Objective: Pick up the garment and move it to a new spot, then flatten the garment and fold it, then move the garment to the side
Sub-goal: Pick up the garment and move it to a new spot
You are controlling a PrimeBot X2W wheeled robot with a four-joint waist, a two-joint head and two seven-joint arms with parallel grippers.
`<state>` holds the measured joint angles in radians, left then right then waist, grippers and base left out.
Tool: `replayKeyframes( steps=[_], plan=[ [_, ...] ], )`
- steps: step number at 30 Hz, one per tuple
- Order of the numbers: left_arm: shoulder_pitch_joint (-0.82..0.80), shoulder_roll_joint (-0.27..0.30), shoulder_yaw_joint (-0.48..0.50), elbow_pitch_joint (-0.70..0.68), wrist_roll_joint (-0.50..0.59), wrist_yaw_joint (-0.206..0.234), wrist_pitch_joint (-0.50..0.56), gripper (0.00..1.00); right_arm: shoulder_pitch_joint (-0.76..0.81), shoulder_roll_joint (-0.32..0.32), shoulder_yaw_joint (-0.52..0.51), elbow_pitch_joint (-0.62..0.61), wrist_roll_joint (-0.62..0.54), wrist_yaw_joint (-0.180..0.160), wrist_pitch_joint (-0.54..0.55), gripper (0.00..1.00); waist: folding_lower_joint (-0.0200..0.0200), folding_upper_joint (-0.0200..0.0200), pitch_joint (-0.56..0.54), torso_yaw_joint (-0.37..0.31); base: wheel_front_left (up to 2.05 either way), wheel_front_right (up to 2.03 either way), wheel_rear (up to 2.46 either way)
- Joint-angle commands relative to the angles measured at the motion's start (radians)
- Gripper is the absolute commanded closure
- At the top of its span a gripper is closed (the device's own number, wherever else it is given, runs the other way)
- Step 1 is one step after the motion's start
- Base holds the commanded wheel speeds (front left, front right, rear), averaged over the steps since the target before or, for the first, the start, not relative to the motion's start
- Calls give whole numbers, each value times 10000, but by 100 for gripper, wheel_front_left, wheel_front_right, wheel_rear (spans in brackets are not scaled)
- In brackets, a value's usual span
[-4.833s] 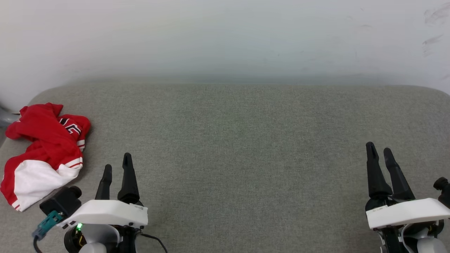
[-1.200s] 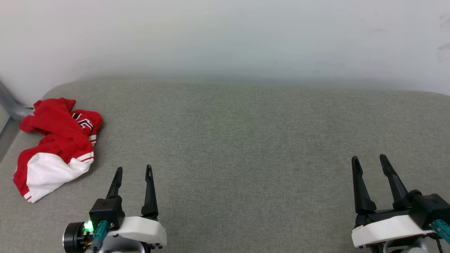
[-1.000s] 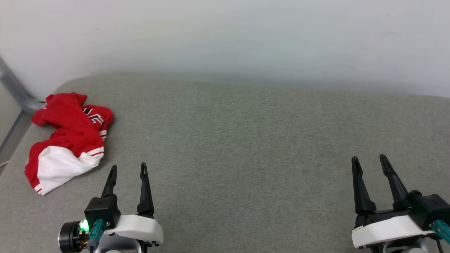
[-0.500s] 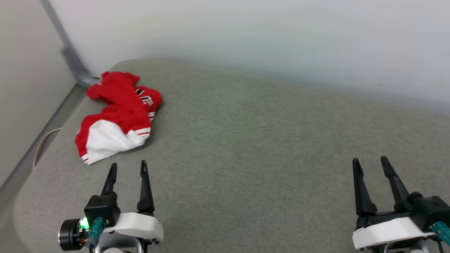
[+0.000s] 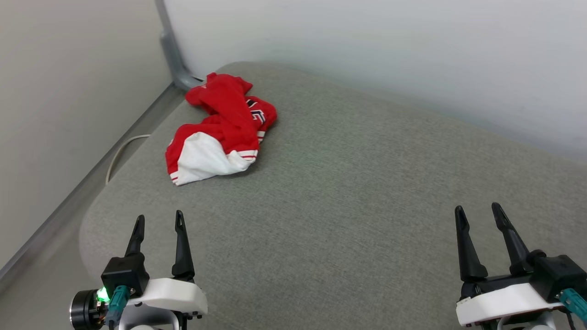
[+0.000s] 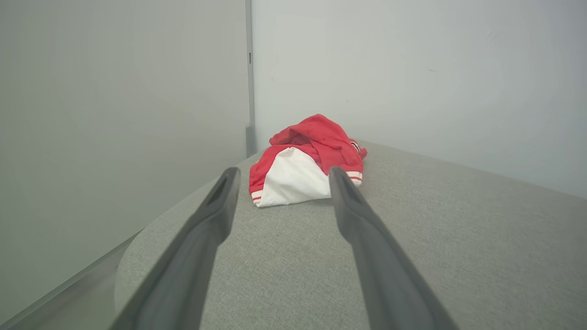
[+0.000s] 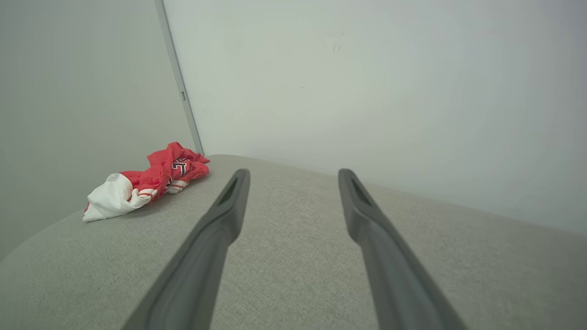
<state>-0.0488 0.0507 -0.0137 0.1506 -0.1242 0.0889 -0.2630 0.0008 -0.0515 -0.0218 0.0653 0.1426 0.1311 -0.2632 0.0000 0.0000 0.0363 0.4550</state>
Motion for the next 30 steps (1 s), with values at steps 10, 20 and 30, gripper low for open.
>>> replayKeyframes(
  steps=[10, 20, 30],
  plan=[
    [52, -10, 32, -9, -109, -9, -28, 0, -39, 24, 90, 39, 60, -7, -25, 0, 0, 0, -7, 676, 0, 0, 0],
    [-108, -10, 255, 50, -219, -87, -28, 0, -150, 22, 150, -30, -66, -7, -25, 0, 0, 0, 100, 516, 0, 0, 0],
    [-1913, 133, 1047, 114, -98, -891, -28, 0, -725, 21, 63, -492, -746, -7, -25, 0, 0, 0, 1304, -313, 0, 0, 0]
  ],
)
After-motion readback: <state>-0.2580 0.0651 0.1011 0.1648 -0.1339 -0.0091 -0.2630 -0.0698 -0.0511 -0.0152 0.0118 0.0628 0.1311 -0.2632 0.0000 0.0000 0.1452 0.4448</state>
